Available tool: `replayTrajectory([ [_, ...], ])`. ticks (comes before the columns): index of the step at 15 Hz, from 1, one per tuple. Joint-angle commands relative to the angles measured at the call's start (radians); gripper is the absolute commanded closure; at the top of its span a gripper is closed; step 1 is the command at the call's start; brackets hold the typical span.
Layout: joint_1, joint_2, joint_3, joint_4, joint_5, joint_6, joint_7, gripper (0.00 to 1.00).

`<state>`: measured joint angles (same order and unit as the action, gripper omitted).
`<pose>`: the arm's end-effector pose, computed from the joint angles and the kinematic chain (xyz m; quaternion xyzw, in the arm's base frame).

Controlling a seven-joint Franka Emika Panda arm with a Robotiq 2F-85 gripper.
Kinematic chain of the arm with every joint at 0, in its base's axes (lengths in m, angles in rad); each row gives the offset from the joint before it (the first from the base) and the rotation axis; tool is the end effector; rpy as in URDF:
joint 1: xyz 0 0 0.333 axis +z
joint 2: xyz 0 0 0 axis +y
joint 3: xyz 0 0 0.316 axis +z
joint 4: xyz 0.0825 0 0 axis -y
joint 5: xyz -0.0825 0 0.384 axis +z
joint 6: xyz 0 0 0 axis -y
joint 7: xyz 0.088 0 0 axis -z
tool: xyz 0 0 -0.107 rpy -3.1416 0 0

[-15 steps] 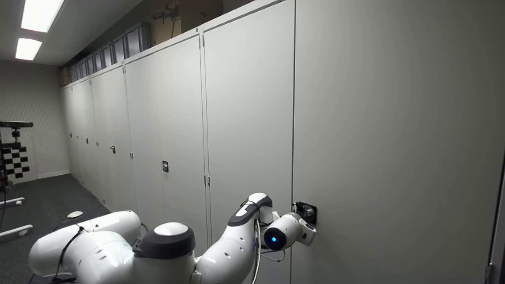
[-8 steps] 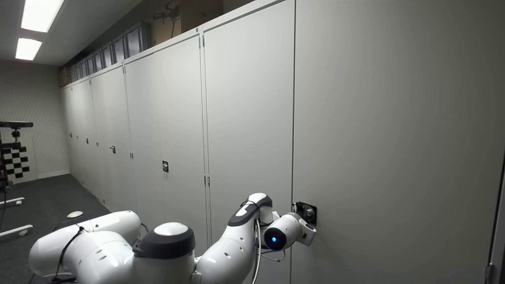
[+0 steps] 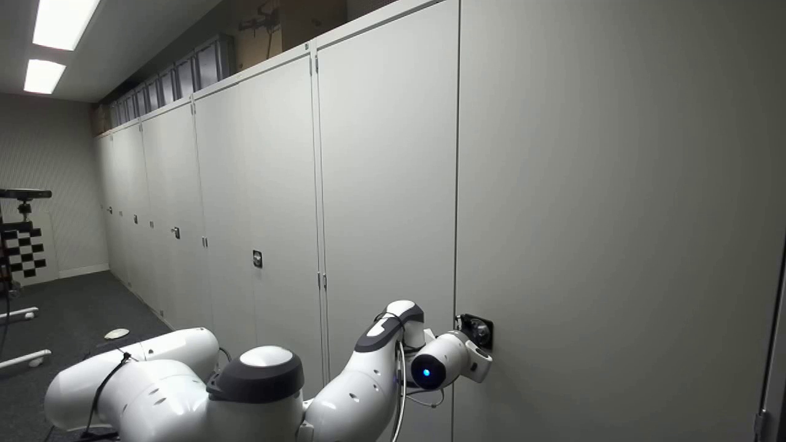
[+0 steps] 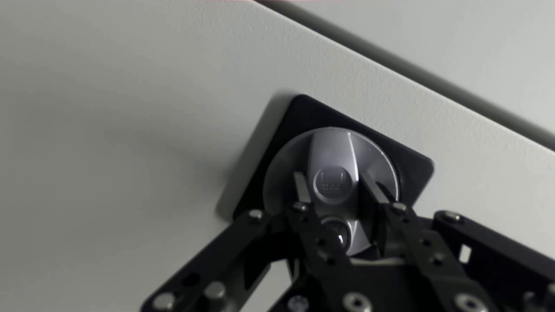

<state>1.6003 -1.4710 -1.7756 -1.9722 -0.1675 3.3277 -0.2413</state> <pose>0.5912 -0.2951 0.2609 -0.6980 0.3276 -0.4985 0.3962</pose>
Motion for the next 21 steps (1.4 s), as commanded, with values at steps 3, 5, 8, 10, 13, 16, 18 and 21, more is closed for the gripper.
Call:
replayTrajectory([
  [3, 0.000, 0.000, 0.001, 0.002, 0.002, -0.004, -0.001, 0.69],
  [5, 0.000, 0.000, 0.001, 0.002, 0.002, -0.004, -0.001, 0.69],
  [8, 0.000, 0.000, 0.001, 0.002, 0.002, -0.004, -0.001, 0.69],
  [10, 0.000, 0.000, 0.001, 0.002, 0.002, -0.004, -0.001, 0.69],
  [13, 0.007, 0.005, -0.008, 0.015, 0.005, 0.001, 0.001, 0.73],
  [16, 0.012, 0.012, -0.014, 0.014, 0.009, 0.013, 0.005, 0.36],
  [18, 0.016, 0.016, -0.022, 0.018, 0.012, 0.014, 0.009, 0.20],
  [21, 0.021, 0.022, -0.030, 0.015, 0.014, 0.021, 0.011, 0.01],
])
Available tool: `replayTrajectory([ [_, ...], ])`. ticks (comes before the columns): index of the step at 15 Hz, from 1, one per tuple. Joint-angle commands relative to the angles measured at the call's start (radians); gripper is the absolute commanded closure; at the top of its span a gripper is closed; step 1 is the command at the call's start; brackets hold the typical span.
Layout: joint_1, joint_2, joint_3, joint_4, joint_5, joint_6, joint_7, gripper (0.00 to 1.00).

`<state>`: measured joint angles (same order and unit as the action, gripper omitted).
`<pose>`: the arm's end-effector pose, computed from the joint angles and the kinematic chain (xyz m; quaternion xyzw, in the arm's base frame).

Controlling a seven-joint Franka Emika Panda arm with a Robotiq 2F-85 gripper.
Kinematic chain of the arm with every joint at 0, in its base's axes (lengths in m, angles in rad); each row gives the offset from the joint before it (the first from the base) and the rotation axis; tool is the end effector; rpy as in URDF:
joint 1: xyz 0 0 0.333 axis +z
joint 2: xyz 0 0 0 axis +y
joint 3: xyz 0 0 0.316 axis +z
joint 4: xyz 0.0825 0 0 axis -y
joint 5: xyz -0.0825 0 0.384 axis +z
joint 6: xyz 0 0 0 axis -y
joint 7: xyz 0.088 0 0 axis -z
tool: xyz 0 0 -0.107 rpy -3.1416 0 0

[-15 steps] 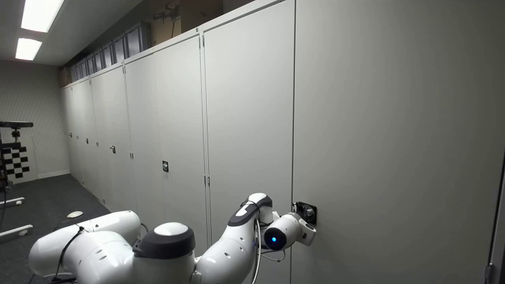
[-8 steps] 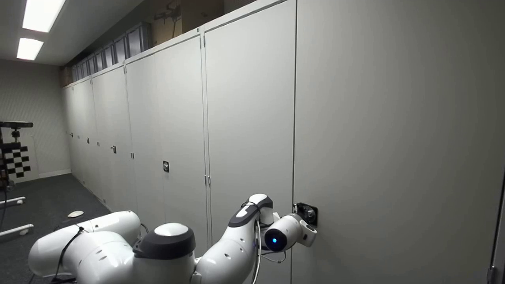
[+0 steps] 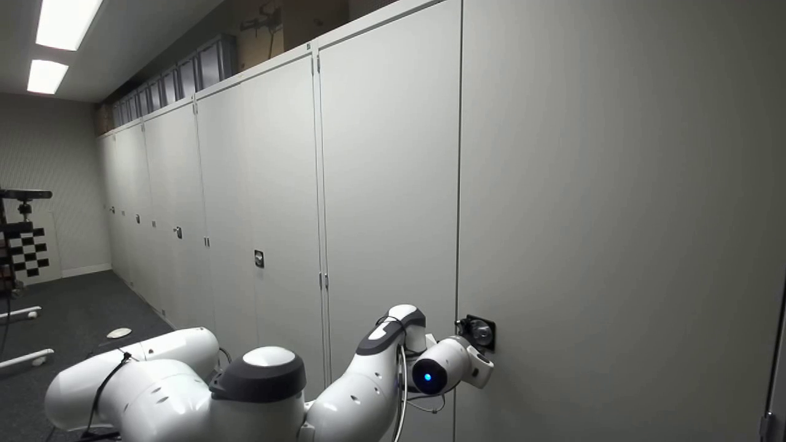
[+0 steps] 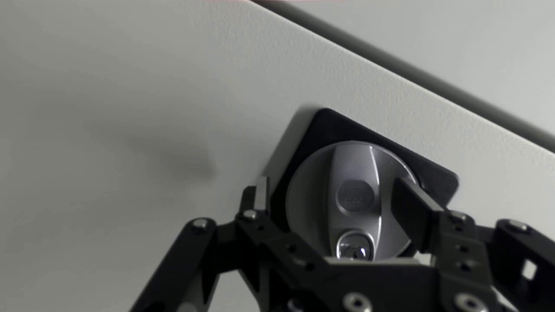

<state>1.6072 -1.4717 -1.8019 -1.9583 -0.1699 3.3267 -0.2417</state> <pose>0.5908 -0.2994 0.2464 -0.7037 0.3336 -0.4926 0.3884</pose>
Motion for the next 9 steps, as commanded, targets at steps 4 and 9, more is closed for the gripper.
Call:
replayTrajectory([
  [4, 0.016, 0.023, -0.004, 0.001, 0.017, 0.020, 0.013, 0.00],
  [9, 0.008, 0.007, 0.010, 0.003, 0.007, 0.010, 0.006, 0.04],
])
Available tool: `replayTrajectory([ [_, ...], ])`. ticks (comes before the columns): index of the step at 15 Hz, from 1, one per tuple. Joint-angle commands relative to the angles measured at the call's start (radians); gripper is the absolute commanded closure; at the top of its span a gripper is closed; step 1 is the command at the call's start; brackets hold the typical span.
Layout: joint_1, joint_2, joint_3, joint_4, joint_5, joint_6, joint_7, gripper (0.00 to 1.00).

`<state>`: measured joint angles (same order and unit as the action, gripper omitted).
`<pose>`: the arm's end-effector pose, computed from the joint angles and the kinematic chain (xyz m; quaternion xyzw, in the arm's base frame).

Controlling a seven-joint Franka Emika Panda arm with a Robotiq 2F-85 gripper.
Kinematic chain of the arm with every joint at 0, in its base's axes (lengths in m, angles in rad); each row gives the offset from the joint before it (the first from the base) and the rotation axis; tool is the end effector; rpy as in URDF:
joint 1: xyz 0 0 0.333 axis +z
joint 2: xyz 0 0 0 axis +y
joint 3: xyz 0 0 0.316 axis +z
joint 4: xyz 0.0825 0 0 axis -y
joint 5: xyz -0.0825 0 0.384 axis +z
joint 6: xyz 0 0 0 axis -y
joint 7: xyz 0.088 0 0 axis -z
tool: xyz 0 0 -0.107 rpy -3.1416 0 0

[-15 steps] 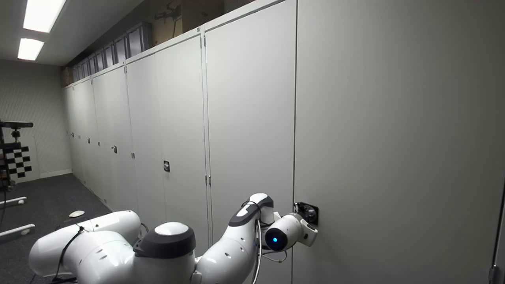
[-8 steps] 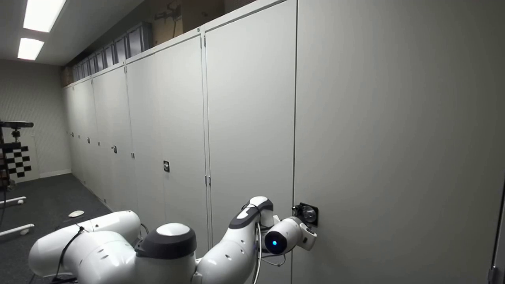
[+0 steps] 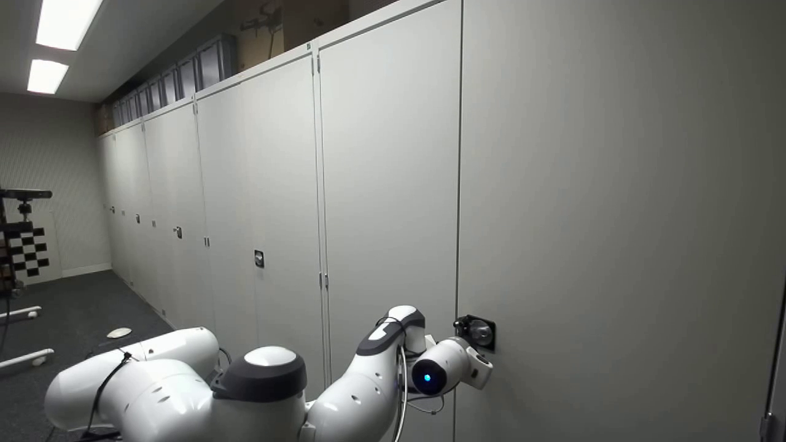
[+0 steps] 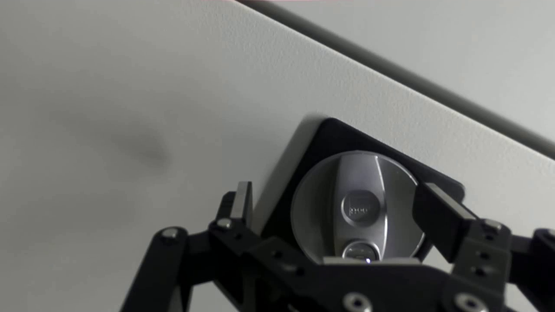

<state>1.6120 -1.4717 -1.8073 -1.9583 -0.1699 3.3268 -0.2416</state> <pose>0.5916 -0.2969 0.2433 -0.7058 0.3331 -0.4899 0.3885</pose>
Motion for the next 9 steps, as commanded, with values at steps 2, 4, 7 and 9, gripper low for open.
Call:
replayTrajectory([
  [2, 0.003, 0.006, 0.019, 0.005, 0.006, 0.010, 0.006, 0.23],
  [4, 0.002, 0.003, 0.025, 0.008, 0.005, 0.010, 0.005, 0.38],
  [7, 0.001, 0.000, 0.034, 0.012, 0.004, 0.008, 0.004, 0.61],
  [9, -0.001, 0.000, 0.040, 0.015, 0.004, 0.005, 0.005, 0.75],
])
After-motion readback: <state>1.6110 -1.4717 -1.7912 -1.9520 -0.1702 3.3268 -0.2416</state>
